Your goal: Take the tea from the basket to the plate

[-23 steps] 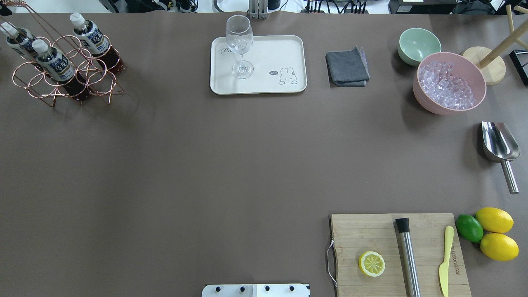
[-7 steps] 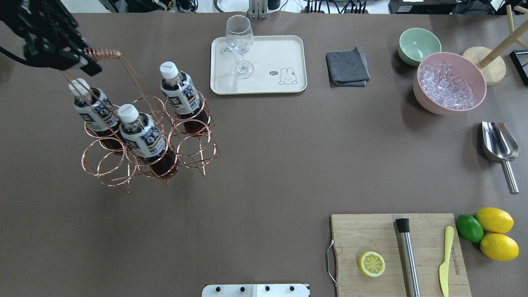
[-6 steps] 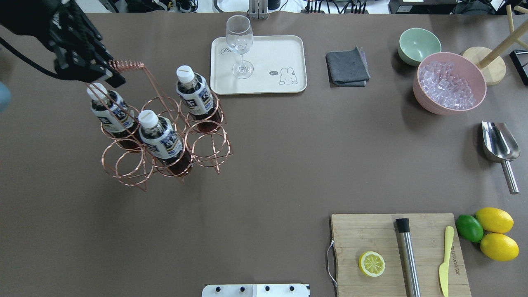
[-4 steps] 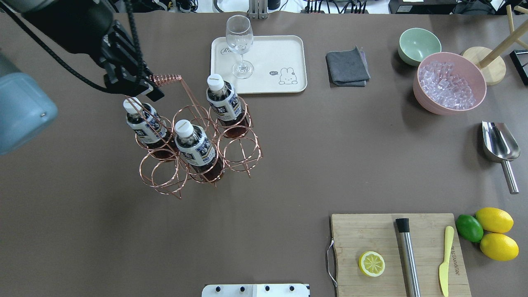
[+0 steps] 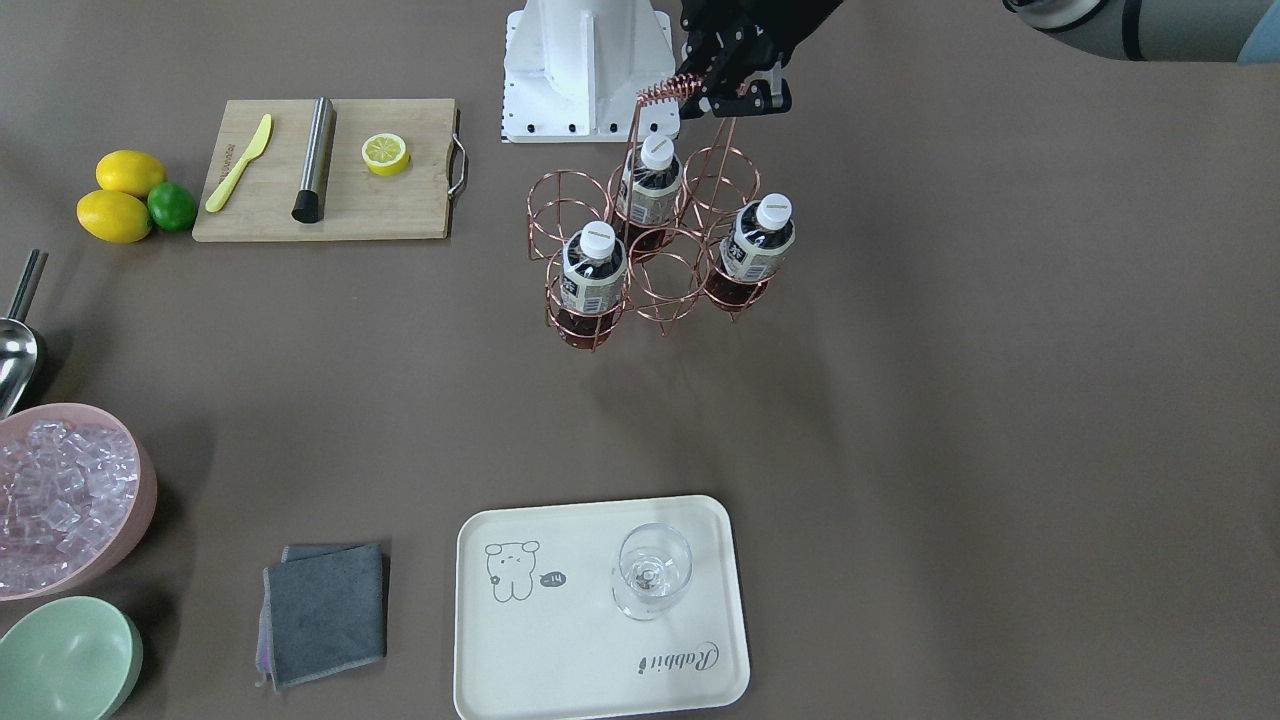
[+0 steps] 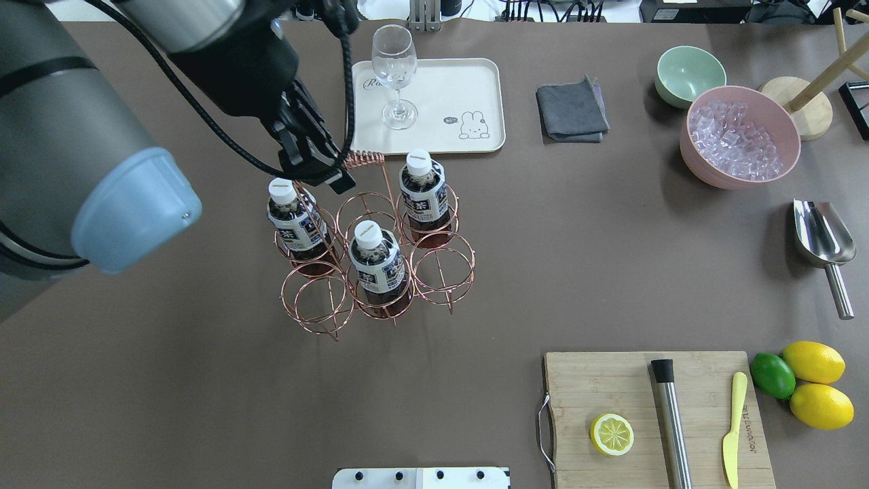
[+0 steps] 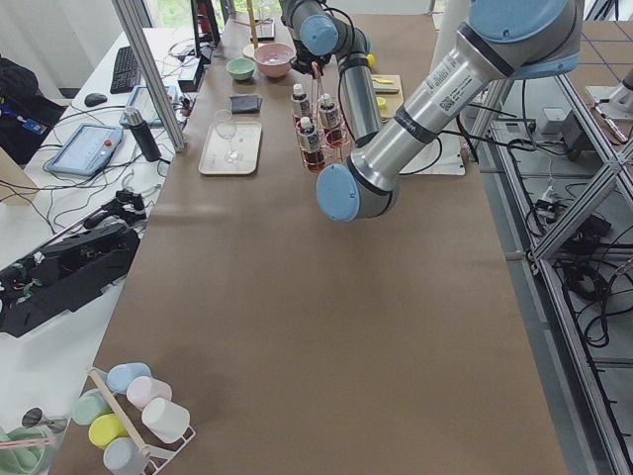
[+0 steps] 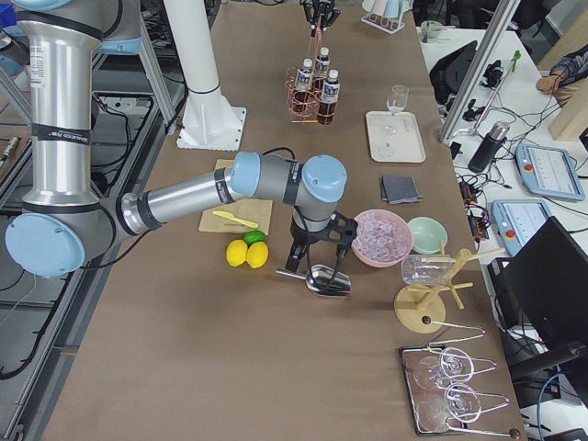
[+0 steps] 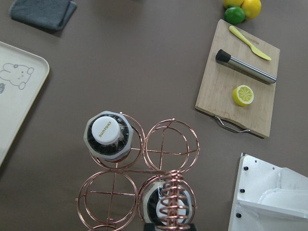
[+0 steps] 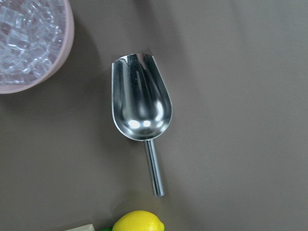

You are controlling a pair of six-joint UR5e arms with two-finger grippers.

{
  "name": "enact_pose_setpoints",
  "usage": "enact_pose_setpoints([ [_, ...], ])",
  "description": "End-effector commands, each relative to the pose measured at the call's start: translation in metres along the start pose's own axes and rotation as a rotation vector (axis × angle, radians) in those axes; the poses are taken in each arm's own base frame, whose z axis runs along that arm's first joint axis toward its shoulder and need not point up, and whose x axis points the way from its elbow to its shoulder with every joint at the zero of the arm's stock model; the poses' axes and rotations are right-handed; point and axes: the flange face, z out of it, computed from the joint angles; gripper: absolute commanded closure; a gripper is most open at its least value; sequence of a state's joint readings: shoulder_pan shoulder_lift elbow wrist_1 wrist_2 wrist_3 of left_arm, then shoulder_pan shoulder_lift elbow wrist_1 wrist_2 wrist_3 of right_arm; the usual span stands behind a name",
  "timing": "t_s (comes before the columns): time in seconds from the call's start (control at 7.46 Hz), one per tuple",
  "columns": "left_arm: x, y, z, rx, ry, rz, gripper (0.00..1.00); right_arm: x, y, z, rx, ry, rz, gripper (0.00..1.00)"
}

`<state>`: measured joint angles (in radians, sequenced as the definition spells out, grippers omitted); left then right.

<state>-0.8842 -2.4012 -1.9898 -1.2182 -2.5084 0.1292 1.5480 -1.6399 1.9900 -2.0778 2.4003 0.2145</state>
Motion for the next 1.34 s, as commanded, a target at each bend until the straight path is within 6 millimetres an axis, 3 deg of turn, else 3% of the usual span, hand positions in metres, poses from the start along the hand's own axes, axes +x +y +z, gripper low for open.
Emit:
enact_pose_setpoints([
  [0.0, 0.025, -0.020, 0.054, 0.037, -0.017, -0.016, 1.00, -0.094, -0.001, 0.000, -0.053, -0.019, -0.073, 0.00],
  [0.13, 0.024, -0.023, 0.068, 0.029, -0.005, -0.010, 1.00, -0.152, -0.006, 0.014, -0.091, 0.003, -0.001, 0.00],
  [0.27, 0.017, -0.026, 0.074, 0.033, -0.005, -0.006, 1.00, -0.227, 0.000, 0.022, -0.106, 0.015, 0.076, 0.00],
  [0.4, 0.014, -0.027, 0.077, 0.041, -0.005, 0.000, 1.00, -0.287, 0.014, 0.027, -0.120, 0.018, 0.091, 0.00],
  [0.67, 0.013, -0.027, 0.085, 0.033, 0.003, 0.001, 1.00, -0.379, 0.041, 0.034, -0.143, 0.017, 0.165, 0.00],
  [0.94, 0.013, -0.026, 0.086, 0.031, 0.004, 0.000, 1.00, -0.427, 0.050, 0.024, -0.159, -0.024, 0.147, 0.00],
  [1.21, 0.017, -0.026, 0.095, 0.023, 0.000, 0.006, 1.00, -0.477, 0.061, 0.032, -0.262, -0.071, 0.161, 0.00],
])
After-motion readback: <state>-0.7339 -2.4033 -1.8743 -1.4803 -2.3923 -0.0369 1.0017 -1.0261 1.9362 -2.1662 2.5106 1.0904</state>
